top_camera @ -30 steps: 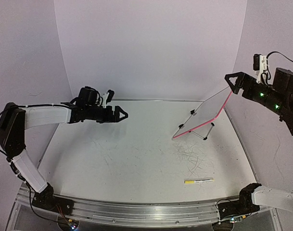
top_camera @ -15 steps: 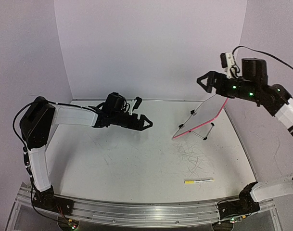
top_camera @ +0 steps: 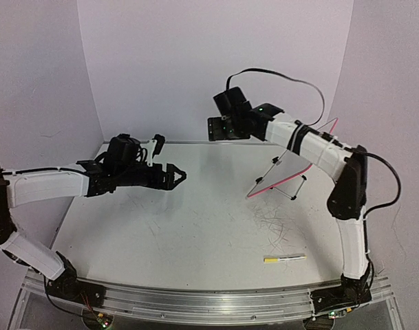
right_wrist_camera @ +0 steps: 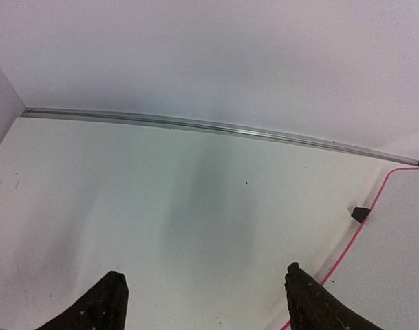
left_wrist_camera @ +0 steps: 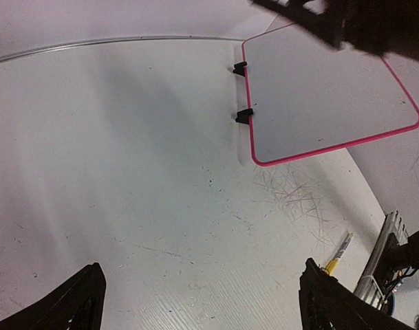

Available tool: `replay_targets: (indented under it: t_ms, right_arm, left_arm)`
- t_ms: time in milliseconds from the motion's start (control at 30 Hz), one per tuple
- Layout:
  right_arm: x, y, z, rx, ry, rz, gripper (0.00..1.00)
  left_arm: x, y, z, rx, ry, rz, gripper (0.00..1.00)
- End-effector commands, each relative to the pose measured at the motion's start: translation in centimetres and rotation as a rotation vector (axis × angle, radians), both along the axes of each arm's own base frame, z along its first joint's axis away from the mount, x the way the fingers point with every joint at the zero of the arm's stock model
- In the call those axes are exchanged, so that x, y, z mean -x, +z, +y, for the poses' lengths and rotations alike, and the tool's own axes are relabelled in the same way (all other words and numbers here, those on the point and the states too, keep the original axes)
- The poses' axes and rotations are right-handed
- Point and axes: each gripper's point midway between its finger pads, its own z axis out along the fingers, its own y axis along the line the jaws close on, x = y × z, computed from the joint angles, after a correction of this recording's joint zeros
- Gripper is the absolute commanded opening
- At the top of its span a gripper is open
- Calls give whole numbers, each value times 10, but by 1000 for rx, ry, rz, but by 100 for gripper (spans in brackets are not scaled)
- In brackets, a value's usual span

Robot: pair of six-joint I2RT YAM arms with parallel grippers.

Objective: Write a sentence on the whiteboard
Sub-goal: Move the whiteboard to the corner of the board.

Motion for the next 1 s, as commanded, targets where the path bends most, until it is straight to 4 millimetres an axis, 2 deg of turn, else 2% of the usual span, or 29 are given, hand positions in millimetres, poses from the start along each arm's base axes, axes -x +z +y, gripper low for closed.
replay_targets:
  t_ms: [0, 100, 267, 400, 500, 700, 967]
  right_arm:
    - [-26, -32, -39, 271, -237, -63, 70]
    - [-41, -70, -45, 405, -272, -57, 55]
    - [-60, -115, -66, 490, -327, -19, 48]
    - [-73, -146, -82, 527, -357, 18, 48]
    - [-79, -163, -96, 559, -383, 37, 46]
    - [-92, -185, -117, 631, -413, 57, 41]
    - [-84, -197, -143, 749, -439, 89, 36]
  left_arm:
    - [20, 17, 16, 31, -2, -20, 99]
    - [32, 20, 21, 45, -22, -16, 99]
    - [44, 17, 25, 50, -42, -1, 99]
    - [46, 8, 27, 31, -47, 10, 99]
    - [46, 3, 27, 16, -50, 17, 100]
    - [44, -1, 23, 11, -61, 33, 99]
    - [39, -2, 19, 2, -62, 33, 99]
